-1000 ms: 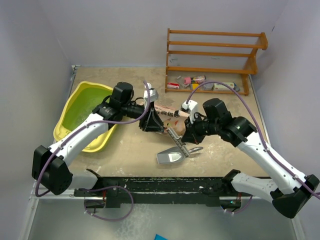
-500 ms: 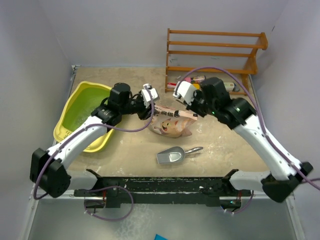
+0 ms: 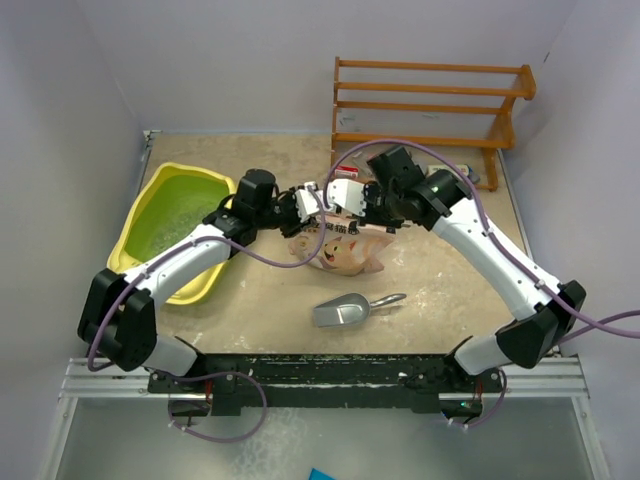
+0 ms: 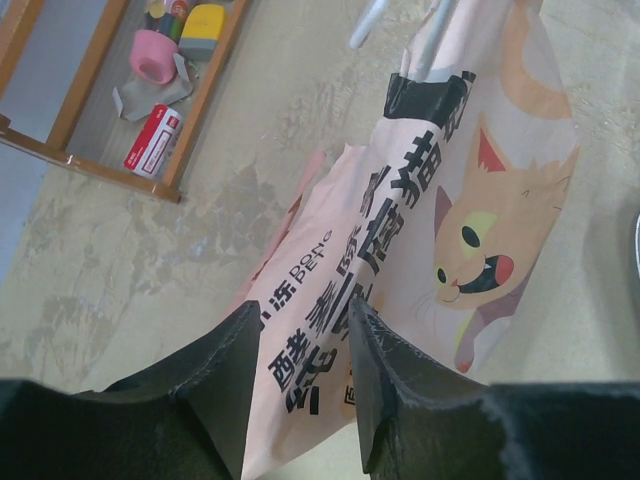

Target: Fill the litter box with clean litter

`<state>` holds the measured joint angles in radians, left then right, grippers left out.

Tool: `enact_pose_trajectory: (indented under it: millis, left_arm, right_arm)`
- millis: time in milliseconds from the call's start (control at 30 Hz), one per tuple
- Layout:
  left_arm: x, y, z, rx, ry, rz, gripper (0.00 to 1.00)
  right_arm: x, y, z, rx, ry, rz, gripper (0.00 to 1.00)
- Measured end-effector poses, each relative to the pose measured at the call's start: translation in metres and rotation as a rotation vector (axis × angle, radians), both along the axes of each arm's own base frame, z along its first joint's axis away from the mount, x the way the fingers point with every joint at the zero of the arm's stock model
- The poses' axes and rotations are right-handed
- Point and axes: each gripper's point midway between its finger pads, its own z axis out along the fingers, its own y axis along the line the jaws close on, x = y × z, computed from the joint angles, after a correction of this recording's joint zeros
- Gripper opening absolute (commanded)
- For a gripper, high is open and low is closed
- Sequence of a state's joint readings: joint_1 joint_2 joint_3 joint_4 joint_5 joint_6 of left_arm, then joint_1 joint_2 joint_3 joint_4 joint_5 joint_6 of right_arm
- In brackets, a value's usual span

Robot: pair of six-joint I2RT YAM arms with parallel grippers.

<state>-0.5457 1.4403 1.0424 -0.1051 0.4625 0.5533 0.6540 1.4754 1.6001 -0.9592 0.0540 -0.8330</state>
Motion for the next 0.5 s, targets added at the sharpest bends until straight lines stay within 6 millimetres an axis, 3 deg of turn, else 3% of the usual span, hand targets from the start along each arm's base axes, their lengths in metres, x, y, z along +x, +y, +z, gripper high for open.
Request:
enact_pose_trajectory:
  millis: [233, 300, 433, 500]
  left_arm:
    - [0.005, -0.004, -0.025, 0.030, 0.031, -0.014, 0.36]
    - [0.005, -0.004, -0.029, 0.034, 0.038, -0.017, 0.29]
    - [0.002, -0.005, -0.031, 0.036, 0.038, -0.032, 0.03]
    - [0.000, -0.004, -0.035, 0.039, 0.039, -0.040, 0.00]
  right_arm:
    - [-0.016, -0.004, -0.013, 0.006, 0.039, 0.032, 0.00]
    - [-0.020, -0.005, -0.022, -0.002, 0.059, 0.035, 0.00]
    - [-0.022, -0.007, -0.040, -0.011, 0.087, 0.032, 0.00]
    - [-0.021, -0.006, -0.045, -0.004, 0.093, 0.031, 0.00]
